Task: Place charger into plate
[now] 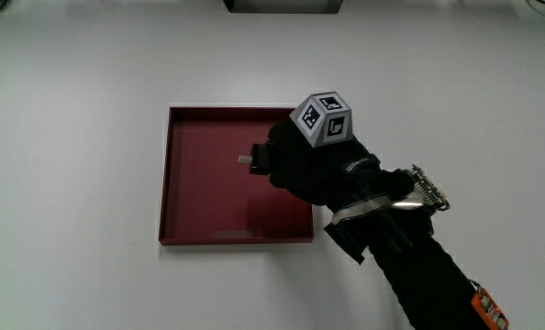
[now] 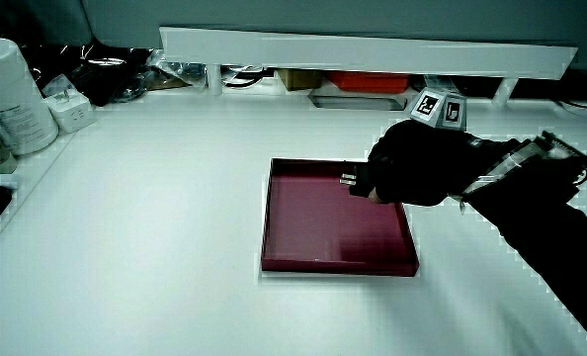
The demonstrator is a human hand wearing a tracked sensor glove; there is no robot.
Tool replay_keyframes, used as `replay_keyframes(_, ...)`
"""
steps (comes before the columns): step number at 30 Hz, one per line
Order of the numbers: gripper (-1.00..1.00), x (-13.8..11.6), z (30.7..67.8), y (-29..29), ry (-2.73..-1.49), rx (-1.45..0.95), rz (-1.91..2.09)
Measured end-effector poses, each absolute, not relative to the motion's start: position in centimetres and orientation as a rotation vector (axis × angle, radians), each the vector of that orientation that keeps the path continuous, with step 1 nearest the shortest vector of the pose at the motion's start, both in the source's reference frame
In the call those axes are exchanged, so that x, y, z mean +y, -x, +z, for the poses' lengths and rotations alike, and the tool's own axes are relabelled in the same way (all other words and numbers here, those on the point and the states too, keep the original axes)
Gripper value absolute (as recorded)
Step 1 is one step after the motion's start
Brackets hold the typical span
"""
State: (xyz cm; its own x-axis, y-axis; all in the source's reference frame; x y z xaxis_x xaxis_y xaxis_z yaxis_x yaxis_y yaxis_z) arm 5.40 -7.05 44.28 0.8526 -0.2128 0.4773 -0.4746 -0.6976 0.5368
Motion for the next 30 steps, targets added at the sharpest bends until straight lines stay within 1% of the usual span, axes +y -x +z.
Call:
replay_keyframes(5,0.0,-6.5,44.6,-4.1,-2.334,-0.536,0.513)
replay_keyframes(6,0.0,-6.4,45.3,-3.9,-2.327,-0.533,0.493)
replay_keyframes(13,0.0,-5.3,46.5,-2.2,-2.289,-0.568,0.513)
replay_keyframes(23,0.0,-3.5,51.3,-0.9,-2.205,-0.543,0.416)
replay_keyframes(29,0.0,-3.4,52.7,-1.2,-2.177,-0.504,0.417)
replay_keyframes(30,0.0,-3.4,52.4,-1.2,-2.185,-0.507,0.414)
